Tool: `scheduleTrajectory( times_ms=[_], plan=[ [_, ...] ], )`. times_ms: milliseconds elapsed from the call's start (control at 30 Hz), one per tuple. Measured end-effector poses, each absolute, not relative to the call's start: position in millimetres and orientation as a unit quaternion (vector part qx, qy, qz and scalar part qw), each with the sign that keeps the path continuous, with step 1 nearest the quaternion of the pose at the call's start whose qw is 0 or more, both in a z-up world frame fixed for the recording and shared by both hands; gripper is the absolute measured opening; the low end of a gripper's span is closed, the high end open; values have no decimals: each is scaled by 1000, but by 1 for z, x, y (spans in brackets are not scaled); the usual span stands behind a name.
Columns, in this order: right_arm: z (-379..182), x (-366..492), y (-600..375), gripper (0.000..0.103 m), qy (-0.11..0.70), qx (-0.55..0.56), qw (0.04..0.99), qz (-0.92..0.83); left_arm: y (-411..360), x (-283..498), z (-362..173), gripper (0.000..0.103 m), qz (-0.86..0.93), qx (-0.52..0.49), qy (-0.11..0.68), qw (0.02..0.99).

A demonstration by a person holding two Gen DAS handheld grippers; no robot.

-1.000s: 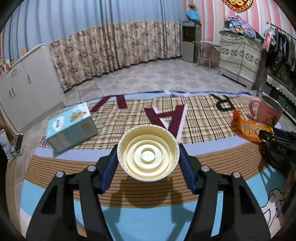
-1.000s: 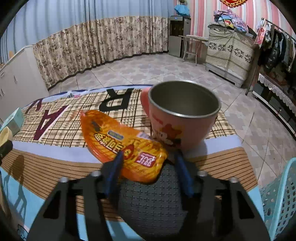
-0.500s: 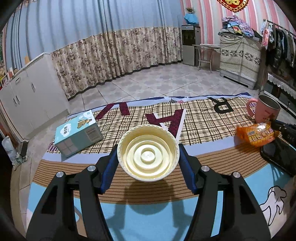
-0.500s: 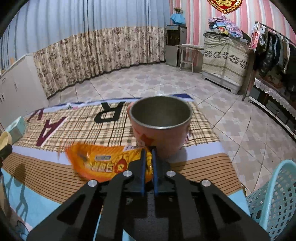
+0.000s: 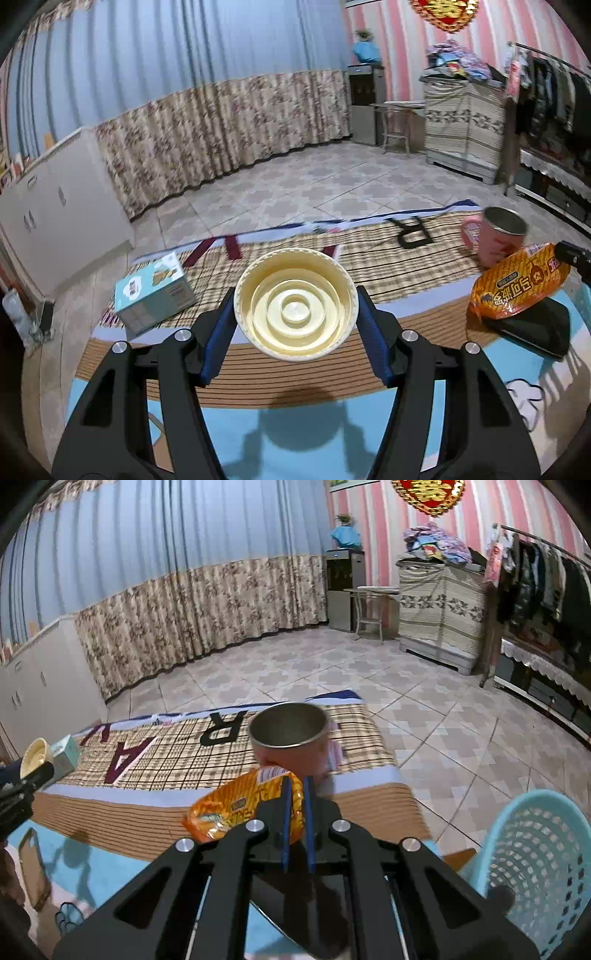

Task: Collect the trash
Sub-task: 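Carry the cream lid and orange snack bag over the blue basket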

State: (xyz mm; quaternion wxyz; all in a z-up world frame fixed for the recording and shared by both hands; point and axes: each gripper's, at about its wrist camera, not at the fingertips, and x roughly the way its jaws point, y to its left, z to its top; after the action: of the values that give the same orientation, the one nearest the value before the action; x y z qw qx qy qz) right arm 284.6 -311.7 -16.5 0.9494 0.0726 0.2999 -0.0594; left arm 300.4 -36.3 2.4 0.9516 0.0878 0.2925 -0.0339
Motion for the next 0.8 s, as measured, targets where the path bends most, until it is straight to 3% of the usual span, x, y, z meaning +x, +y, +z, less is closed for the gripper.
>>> scheduleTrajectory(
  times_ms=[467,800],
  plan=[
    [43,152,-443,6,257,102,949,-150,-188,221,46,61,-168,94,251,949],
    [52,92,-517,6,250,106,939,-210,-285,181,22,61,-236,111,260,930]
  ],
)
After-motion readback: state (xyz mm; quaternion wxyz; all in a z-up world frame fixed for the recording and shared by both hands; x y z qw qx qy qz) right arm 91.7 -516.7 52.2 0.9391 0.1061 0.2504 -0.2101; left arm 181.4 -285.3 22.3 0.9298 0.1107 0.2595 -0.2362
